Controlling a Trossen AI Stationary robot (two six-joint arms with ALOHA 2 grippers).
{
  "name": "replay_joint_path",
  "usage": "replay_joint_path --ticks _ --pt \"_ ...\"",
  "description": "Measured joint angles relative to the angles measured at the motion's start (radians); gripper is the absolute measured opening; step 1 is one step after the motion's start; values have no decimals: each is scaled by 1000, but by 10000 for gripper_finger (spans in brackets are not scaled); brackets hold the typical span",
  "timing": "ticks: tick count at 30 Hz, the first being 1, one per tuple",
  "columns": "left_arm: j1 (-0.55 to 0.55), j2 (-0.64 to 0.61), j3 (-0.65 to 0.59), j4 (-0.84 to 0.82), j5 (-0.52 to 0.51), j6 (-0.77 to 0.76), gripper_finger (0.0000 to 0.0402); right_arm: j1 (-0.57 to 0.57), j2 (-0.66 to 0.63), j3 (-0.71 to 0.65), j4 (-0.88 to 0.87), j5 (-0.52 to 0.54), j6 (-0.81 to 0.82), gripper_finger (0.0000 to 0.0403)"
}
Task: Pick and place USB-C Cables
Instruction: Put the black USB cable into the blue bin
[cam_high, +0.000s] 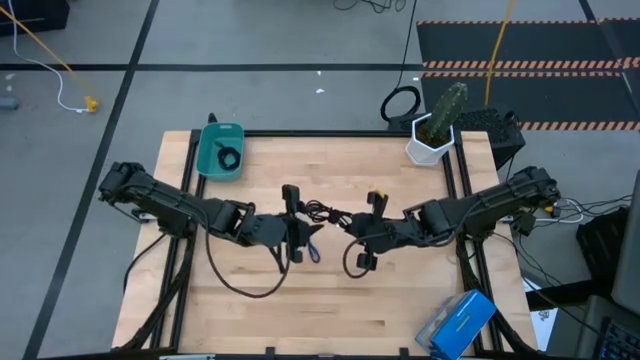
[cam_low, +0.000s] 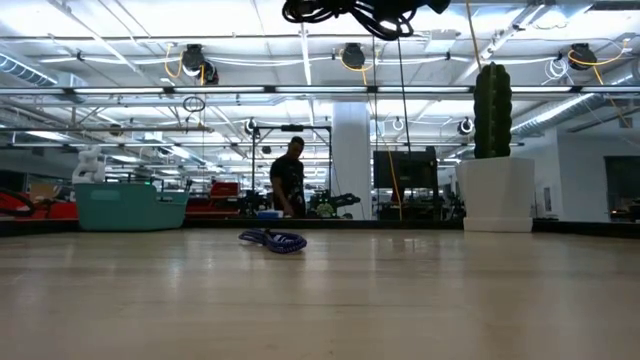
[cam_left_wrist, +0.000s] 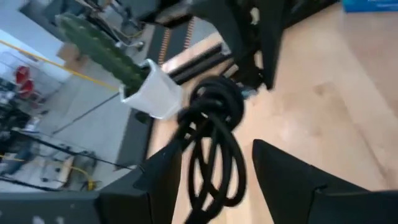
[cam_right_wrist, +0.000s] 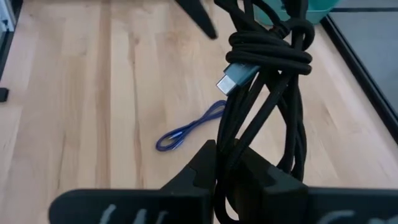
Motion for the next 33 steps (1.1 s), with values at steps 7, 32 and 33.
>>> replay_joint_path --ticks 7,32,33 --pt "25 28 0 32 -21 90 172 0 0 0 3 0 1 18" --pt "31 30 0 36 -22 116 42 44 0 0 39 2 14 115" --pt "28 30 0 34 -22 116 38 46 0 0 35 2 14 124"
